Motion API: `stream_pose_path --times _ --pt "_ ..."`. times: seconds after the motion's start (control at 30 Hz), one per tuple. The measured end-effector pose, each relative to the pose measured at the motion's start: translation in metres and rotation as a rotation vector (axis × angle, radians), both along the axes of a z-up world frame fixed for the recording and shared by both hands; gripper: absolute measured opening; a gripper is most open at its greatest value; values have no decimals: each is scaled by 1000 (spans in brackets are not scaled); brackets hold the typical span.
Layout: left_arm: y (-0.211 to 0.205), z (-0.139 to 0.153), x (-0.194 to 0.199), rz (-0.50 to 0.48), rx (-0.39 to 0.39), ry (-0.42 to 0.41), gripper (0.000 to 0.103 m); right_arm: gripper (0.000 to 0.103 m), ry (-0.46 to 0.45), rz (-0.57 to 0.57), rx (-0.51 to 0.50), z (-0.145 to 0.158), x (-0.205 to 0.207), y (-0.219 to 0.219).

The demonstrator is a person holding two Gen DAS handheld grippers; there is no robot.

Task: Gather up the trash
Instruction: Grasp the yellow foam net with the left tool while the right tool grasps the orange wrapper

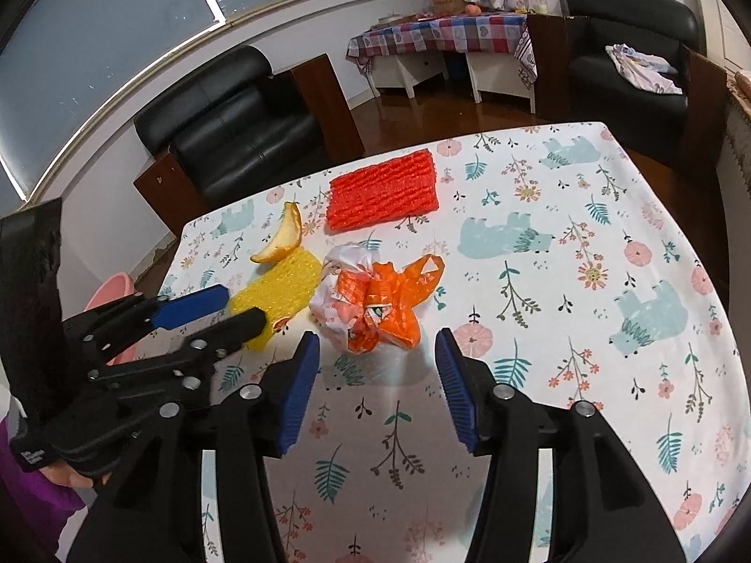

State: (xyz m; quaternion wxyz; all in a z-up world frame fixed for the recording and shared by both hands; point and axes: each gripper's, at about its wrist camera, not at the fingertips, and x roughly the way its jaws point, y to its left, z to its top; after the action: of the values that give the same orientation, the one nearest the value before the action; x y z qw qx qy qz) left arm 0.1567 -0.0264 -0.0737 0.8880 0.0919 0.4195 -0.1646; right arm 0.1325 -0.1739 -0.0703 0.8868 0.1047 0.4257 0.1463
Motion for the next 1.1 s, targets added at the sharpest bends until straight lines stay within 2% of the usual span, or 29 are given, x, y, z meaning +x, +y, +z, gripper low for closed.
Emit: stream_pose_path --times 0.1,0.23,0.4,0.5,0.73,0.8,1.0,1.1 --pt "-8 -11 4 -24 31 16 42 52 4 -1 0 -2 4 0" --pt "-13 -18 3 -20 70 -12 41 52 -5 -10 -9 -2 11 1" --pt "-11 -17 3 9 78 -36 17 52 10 -14 6 -6 20 3" --pt "-8 -14 1 20 54 -41 10 52 17 -19 22 -9 25 5" --pt "-7 -9 -10 41 33 -36 9 51 6 -21 23 -11 27 8" --pt "-5 -6 -14 55 27 -35 9 44 3 -12 28 -12 26 7" --pt "8 3 -26 103 -11 -29 9 35 -5 4 22 -9 19 6" --pt "17 8 -33 134 -37 -23 9 34 -6 13 27 -7 13 6"
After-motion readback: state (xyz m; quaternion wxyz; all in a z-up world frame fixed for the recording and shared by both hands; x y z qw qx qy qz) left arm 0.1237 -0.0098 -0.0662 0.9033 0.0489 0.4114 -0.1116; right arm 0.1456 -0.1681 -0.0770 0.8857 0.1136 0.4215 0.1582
